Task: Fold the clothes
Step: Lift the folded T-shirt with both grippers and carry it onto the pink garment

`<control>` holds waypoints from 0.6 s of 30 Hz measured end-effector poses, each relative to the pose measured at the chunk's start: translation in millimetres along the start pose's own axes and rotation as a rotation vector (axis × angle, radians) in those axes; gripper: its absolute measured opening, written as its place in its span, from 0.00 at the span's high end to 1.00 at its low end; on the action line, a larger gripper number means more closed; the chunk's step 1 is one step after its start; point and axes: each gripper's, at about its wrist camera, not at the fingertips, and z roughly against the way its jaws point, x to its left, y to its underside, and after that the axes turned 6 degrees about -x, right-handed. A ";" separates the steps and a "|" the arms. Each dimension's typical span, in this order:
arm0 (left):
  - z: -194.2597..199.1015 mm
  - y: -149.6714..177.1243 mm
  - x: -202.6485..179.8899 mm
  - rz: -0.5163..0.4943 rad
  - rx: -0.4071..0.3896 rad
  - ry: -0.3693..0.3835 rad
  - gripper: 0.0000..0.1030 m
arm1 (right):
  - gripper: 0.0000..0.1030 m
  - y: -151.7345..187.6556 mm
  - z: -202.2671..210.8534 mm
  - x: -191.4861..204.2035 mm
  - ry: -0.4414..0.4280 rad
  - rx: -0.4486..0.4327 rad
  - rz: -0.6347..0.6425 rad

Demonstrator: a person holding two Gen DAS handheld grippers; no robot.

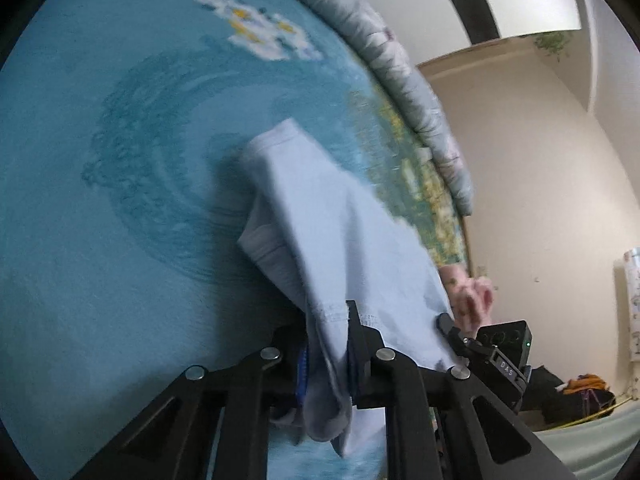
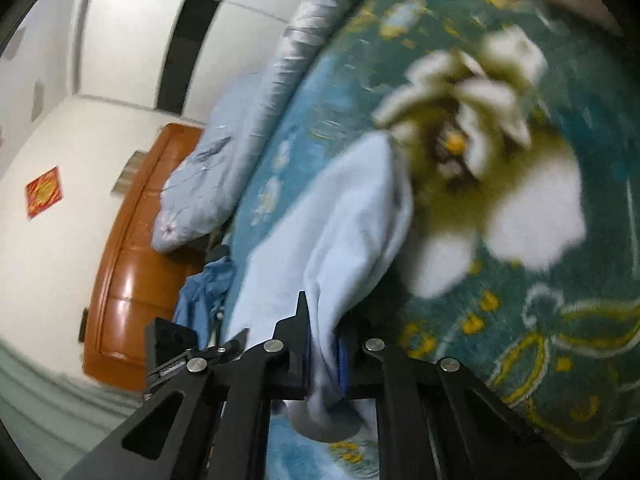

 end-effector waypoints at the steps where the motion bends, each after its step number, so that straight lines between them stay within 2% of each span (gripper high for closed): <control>1: 1.6 1.4 -7.8 -0.007 -0.005 0.015 0.85 | 0.91 -5.6 8.2 9.0 -0.005 -0.004 0.035; 6: -8.3 10.1 -84.6 -0.142 0.014 0.100 0.86 | 0.91 -33.0 62.4 43.5 -0.007 -0.046 0.184; 9: -26.3 10.6 -142.1 -0.224 0.033 0.149 0.86 | 0.91 -54.5 109.0 47.4 0.021 -0.100 0.231; 13: -59.6 16.1 -225.7 -0.357 0.069 0.196 0.86 | 0.91 -87.2 175.7 45.0 0.092 -0.169 0.303; 15: -83.7 24.8 -268.6 -0.442 0.084 0.198 0.86 | 0.91 -106.5 209.0 35.2 0.162 -0.203 0.328; 18: -120.2 41.3 -321.5 -0.531 0.097 0.202 0.86 | 0.90 -131.2 250.6 9.1 0.244 -0.242 0.291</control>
